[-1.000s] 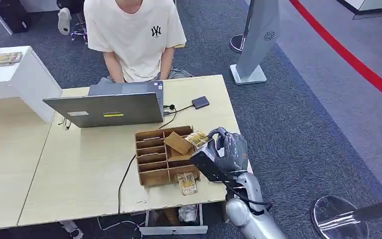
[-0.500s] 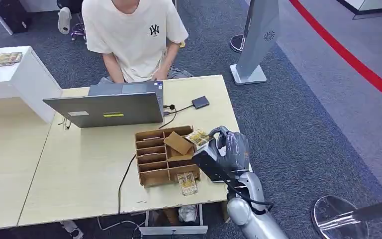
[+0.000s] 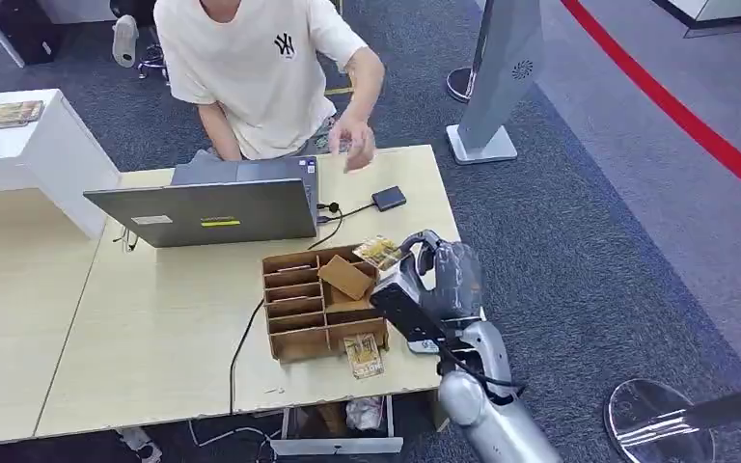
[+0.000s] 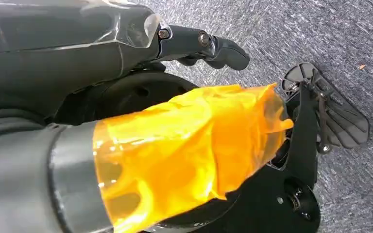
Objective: Pass the card to the sensor for recognition and then transmit it.
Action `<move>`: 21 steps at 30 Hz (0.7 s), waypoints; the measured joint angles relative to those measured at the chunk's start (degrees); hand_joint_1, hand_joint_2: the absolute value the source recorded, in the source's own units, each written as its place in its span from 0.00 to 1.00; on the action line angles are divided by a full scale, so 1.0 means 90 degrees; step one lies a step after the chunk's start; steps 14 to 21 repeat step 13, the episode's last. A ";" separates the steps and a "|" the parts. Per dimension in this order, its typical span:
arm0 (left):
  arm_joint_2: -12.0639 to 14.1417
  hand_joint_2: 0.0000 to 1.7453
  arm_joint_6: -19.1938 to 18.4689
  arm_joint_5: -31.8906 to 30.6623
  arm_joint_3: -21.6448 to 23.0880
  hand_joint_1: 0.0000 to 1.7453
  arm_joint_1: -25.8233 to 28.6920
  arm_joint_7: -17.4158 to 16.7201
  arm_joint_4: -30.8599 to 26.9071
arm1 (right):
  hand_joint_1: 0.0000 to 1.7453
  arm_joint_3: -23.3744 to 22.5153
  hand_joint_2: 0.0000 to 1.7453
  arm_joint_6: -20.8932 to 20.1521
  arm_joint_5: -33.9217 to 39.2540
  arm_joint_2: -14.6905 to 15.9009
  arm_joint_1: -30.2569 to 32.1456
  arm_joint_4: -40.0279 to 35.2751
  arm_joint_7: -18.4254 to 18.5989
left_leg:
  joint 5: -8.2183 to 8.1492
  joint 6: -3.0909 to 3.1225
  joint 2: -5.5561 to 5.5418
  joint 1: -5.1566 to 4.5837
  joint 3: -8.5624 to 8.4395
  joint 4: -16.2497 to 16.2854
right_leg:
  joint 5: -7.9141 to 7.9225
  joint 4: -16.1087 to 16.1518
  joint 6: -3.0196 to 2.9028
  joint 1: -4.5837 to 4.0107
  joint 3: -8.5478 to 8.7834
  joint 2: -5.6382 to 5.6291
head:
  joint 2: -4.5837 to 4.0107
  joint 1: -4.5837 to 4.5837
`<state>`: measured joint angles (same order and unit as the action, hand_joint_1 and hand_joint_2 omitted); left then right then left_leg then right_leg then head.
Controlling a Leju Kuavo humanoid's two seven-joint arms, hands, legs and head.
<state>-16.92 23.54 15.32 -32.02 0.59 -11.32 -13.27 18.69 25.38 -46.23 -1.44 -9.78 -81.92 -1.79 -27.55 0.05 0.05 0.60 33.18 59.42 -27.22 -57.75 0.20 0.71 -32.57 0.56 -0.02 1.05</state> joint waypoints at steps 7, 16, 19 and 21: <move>-0.0002 0.00 -0.0036 -0.0315 0.0015 0.00 0.0006 -0.0209 -0.0104 | 1.00 0.0153 1.00 -0.0126 0.0182 -0.0029 -0.0507 -0.0012 -0.0039 | 0.0005 -0.0005 0.0000 0.0001 0.0002 0.0000 | 0.0005 -0.0001 -0.0003 0.0000 0.0000 0.0000 | 0.0000 -0.0002; 0.0000 0.00 -0.0136 -0.0636 0.0015 0.00 0.0015 -0.0294 -0.0180 | 1.00 0.0160 1.00 -0.0282 0.0296 -0.0068 -0.1117 0.0143 -0.0024 | 0.0015 -0.0004 -0.0001 0.0001 0.0004 0.0000 | 0.0011 -0.0001 -0.0001 -0.0001 -0.0001 0.0001 | 0.0000 -0.0002; 0.0000 0.00 -0.0136 -0.0636 0.0015 0.00 0.0015 -0.0294 -0.0180 | 1.00 0.0160 1.00 -0.0282 0.0296 -0.0068 -0.1117 0.0143 -0.0024 | 0.0015 -0.0004 -0.0001 0.0001 0.0004 0.0000 | 0.0011 -0.0001 -0.0001 -0.0001 -0.0001 0.0001 | 0.0000 -0.0002; 0.0000 0.00 -0.0136 -0.0636 0.0015 0.00 0.0015 -0.0294 -0.0180 | 1.00 0.0160 1.00 -0.0282 0.0296 -0.0068 -0.1117 0.0143 -0.0024 | 0.0015 -0.0004 -0.0001 0.0001 0.0004 0.0000 | 0.0011 -0.0001 -0.0001 -0.0001 -0.0001 0.0001 | 0.0000 -0.0002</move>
